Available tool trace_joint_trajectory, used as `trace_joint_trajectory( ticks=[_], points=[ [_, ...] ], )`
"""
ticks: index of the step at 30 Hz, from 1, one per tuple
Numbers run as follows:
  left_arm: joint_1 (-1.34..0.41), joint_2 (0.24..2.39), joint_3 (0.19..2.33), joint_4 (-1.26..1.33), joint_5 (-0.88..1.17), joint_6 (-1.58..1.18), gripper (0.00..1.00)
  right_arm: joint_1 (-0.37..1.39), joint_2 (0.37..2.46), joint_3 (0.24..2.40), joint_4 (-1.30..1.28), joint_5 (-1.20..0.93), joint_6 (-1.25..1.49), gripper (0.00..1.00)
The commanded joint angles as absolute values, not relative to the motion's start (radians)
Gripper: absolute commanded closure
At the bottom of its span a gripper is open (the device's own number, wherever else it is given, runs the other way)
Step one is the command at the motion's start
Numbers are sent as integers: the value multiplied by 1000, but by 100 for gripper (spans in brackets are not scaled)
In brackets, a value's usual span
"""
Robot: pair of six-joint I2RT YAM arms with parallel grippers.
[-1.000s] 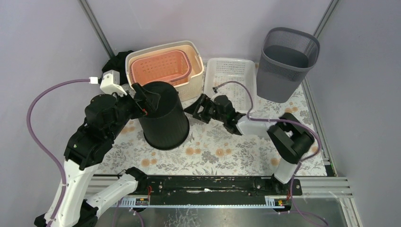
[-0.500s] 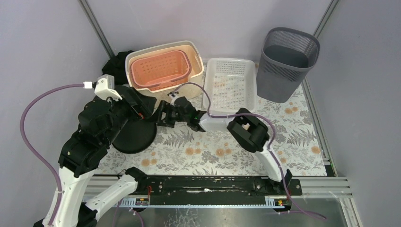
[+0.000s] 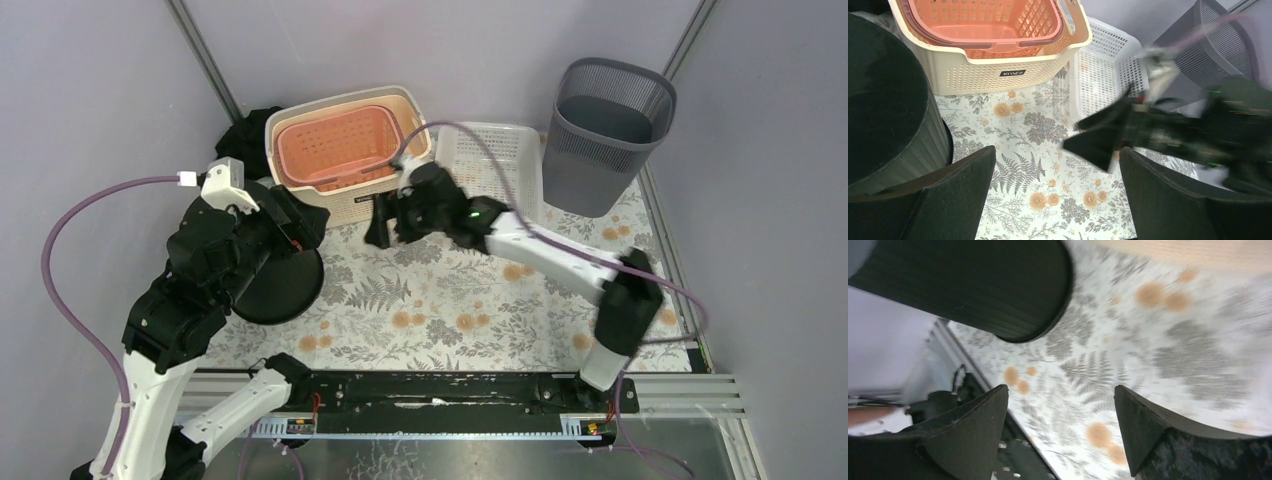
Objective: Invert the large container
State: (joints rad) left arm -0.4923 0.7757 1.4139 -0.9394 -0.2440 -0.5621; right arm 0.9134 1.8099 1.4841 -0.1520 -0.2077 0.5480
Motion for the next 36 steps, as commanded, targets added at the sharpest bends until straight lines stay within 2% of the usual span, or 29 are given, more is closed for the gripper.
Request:
trace_joint_trajectory(
  ticks=[1,6,17,29,32,36],
  points=[
    [-497,789,1411,-900,-221,-532,0,902,1580,1509,-543,42,104,17],
    [-497,789,1328,-819,-181,-562,0,855,1554,1403,-579,210,-121,17],
    [-497,839,1311,-797,-117,-558,0,749,1656,1326,-434,292,-335,16],
    [-497,836,1293,-788,-123,-560,0,715,1794,1315,-420,214,-377,18],
    [-496,832,1289,-789,-126,-561,0,713,1813,1316,-411,207,-368,25],
    [-497,822,1282,-790,-129,-565,0,713,1818,1332,-416,199,-336,51]
  ],
)
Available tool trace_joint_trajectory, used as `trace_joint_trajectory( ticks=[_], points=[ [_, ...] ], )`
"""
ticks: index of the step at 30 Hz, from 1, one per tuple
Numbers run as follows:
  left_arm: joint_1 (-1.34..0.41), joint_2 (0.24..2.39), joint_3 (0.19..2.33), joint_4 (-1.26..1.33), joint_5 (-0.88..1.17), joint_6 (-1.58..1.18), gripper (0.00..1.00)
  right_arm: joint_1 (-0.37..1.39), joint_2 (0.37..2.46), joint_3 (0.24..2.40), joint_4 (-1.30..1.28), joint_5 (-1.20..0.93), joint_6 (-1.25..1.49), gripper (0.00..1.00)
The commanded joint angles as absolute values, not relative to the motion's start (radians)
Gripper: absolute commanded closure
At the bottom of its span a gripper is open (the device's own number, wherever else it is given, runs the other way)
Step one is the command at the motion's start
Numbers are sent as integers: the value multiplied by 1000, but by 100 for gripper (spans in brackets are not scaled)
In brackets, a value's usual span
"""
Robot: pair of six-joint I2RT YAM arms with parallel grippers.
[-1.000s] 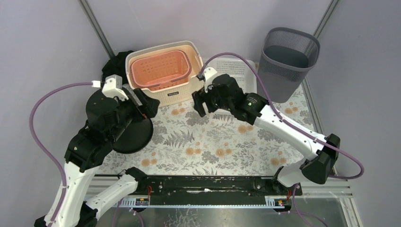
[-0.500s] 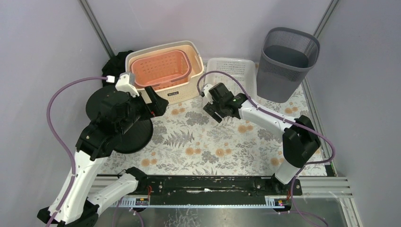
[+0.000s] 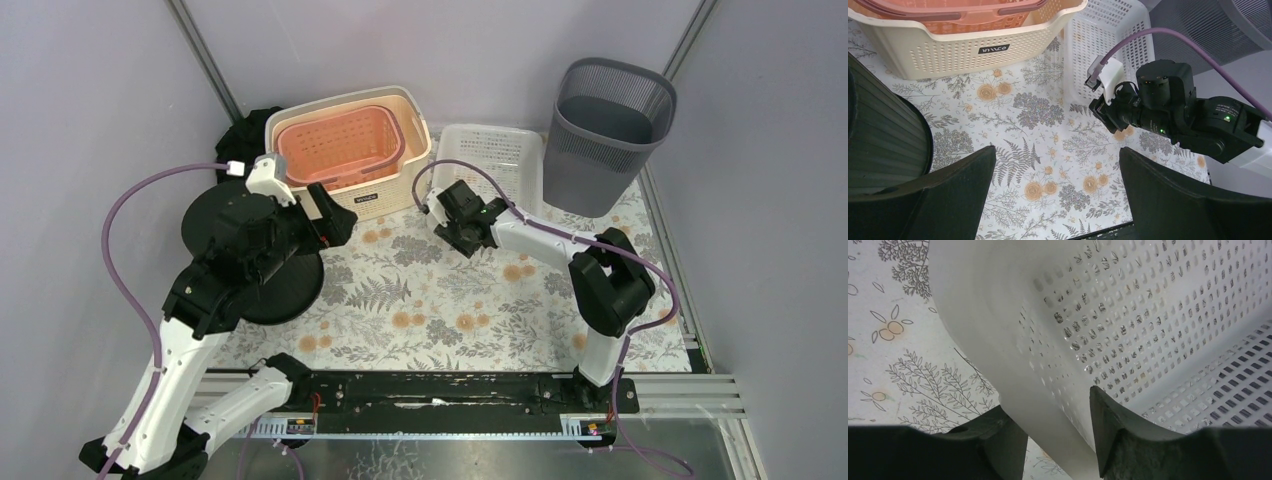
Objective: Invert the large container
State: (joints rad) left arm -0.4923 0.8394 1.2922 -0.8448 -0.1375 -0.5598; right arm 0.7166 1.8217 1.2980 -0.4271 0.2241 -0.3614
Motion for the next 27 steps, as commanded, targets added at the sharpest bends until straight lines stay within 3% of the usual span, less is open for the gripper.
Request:
trace_joint_trajectory(
  ticks=[1,8,11,21,27],
  points=[
    [-497,820,1280,-789,-130,-567,0,713,1816,1337,-423,198,-326,55],
    [-497,810,1286,-790,-118,-575,0,733,1783,1378,-488,147,-226,83],
    [-497,803,1282,-789,-114,-581,0,767,1771,1412,-542,163,-173,89],
    [-497,788,1340,-824,-117,-580,0,913,1712,1711,-791,145,82,98],
    [-498,777,1391,-860,-127,-575,0,938,1544,1787,-774,-73,295,98]
  ],
)
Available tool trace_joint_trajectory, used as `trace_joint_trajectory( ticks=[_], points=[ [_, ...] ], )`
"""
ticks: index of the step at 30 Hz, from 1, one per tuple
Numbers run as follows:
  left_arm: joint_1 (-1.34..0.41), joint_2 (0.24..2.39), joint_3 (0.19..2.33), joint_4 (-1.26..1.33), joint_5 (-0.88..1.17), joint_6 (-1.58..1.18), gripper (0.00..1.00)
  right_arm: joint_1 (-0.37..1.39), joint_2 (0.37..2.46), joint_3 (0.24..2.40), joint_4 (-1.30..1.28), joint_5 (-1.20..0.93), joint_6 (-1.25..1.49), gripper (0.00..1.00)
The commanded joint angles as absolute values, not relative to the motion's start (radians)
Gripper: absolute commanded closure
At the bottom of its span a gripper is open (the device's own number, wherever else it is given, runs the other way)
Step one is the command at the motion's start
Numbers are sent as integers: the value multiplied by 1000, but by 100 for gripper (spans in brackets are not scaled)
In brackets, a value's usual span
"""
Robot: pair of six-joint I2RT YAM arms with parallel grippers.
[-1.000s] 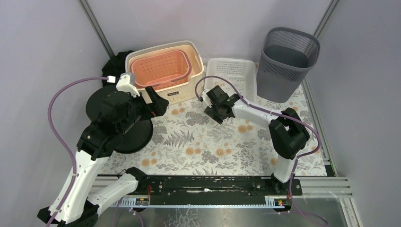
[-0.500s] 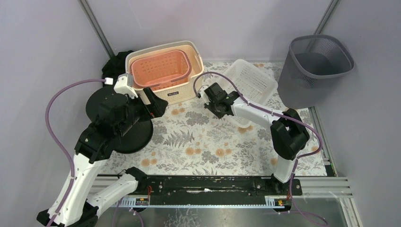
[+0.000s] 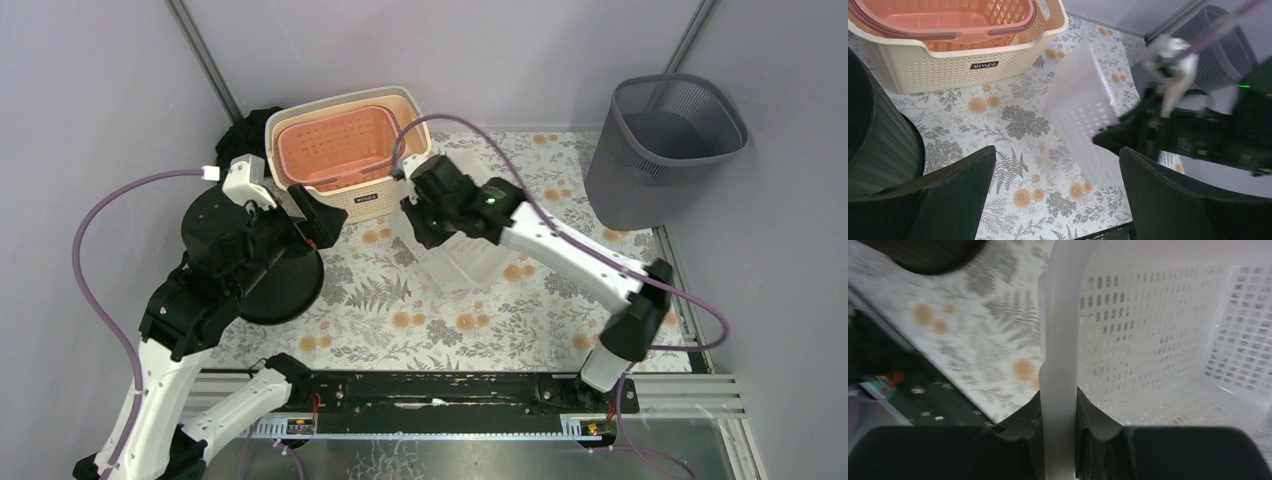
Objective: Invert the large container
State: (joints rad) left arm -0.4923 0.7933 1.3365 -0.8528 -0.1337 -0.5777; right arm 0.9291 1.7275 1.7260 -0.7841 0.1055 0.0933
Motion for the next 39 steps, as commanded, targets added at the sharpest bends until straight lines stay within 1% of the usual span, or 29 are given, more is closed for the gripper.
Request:
trace_joint_trajectory(
  ticks=[1,5,7,11,14,15,19,23,26,29,31,34,36,39],
  points=[
    [-497,775,1403,-868,-129,-574,0,937,1509,1768,-743,-114,335,99],
    [-497,762,1434,-889,-138,-573,0,938,1399,1679,-602,-287,475,100],
    [-497,762,1449,-900,-140,-571,0,937,1353,1620,-513,-339,550,100],
    [-497,761,1484,-918,-146,-568,0,889,1255,1430,-240,-472,736,100],
    [-497,764,1508,-931,-150,-566,0,798,1187,1223,94,-595,989,100],
    [-496,766,1515,-936,-152,-565,0,767,1169,1146,244,-625,1070,100],
    [-497,768,1528,-945,-154,-561,0,669,1131,902,675,-656,1338,100],
    [-497,777,1522,-939,-149,-561,0,553,1172,658,1172,-632,1617,100],
    [-497,785,1505,-924,-139,-561,0,489,1272,567,1460,-613,1795,100],
    [-497,793,1489,-912,-135,-561,0,457,1390,517,1677,-604,1912,100],
    [-497,794,1475,-906,-137,-558,0,444,1425,484,1696,-616,1909,99],
    [-497,794,1449,-894,-135,-557,0,428,1432,446,1622,-660,1817,90],
    [-497,793,1428,-882,-132,-559,0,410,1424,417,1534,-682,1747,86],
    [-498,792,1394,-864,-125,-561,0,373,1398,388,1384,-713,1628,78]
  ],
)
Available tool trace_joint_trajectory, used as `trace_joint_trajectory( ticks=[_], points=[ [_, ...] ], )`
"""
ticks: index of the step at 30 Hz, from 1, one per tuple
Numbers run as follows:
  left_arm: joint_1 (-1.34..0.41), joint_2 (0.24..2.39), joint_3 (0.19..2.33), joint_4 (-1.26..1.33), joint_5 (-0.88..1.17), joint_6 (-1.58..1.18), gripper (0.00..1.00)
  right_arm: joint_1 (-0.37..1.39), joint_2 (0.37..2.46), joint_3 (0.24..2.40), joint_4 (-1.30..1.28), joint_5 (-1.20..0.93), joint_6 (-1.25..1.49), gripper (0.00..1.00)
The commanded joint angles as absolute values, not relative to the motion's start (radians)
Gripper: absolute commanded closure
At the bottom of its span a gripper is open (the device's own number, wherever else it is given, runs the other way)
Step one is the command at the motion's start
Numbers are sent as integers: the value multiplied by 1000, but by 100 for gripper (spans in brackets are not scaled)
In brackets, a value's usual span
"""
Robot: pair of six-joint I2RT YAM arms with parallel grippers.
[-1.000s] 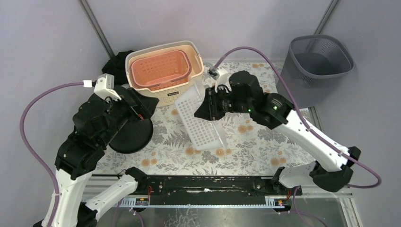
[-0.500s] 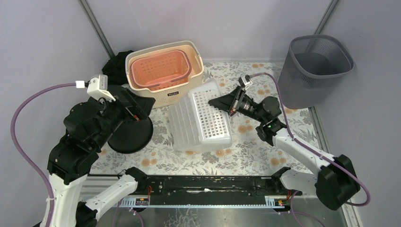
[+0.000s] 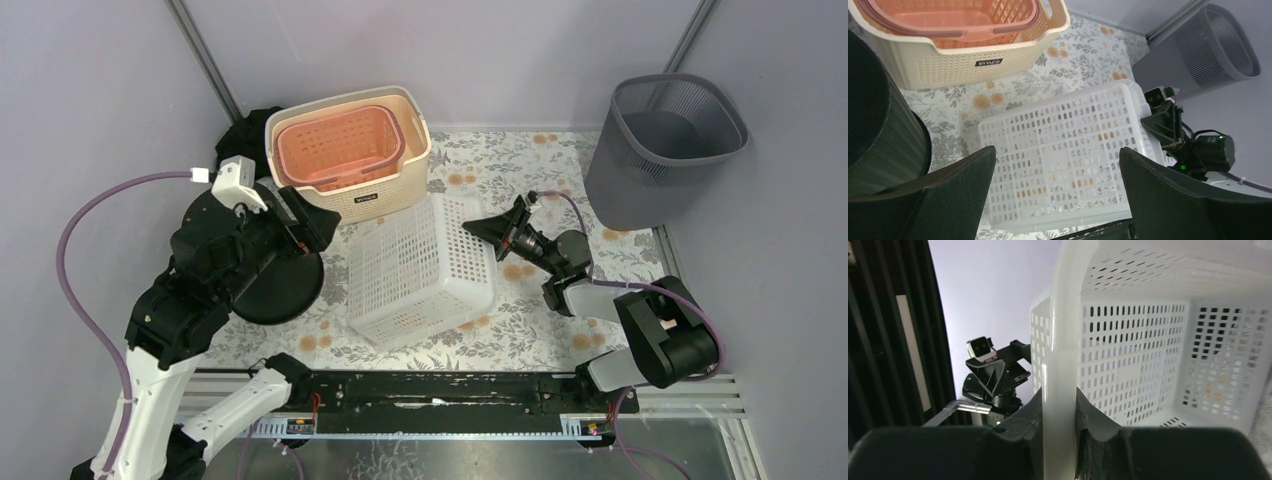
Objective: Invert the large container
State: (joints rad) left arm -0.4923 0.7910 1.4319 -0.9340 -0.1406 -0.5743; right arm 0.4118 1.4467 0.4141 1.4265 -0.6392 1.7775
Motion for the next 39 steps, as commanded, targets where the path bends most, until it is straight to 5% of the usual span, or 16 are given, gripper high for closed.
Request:
trace_joint_trajectory(
  ticks=[1,11,27,33,39],
  points=[
    [-497,792,1382,-857,-123,-561,0,361,1384,381,1328,-721,1586,75],
    [-497,800,1280,-793,-94,-573,0,253,1306,399,756,-743,1188,54],
    [-498,811,1043,-687,-36,-607,0,62,1248,558,36,-518,603,42],
    [-497,821,976,-723,-145,-631,0,115,1105,722,-249,-467,459,38],
    [-499,890,895,-671,-132,-650,0,385,1053,852,-432,-347,431,36]
  ],
)
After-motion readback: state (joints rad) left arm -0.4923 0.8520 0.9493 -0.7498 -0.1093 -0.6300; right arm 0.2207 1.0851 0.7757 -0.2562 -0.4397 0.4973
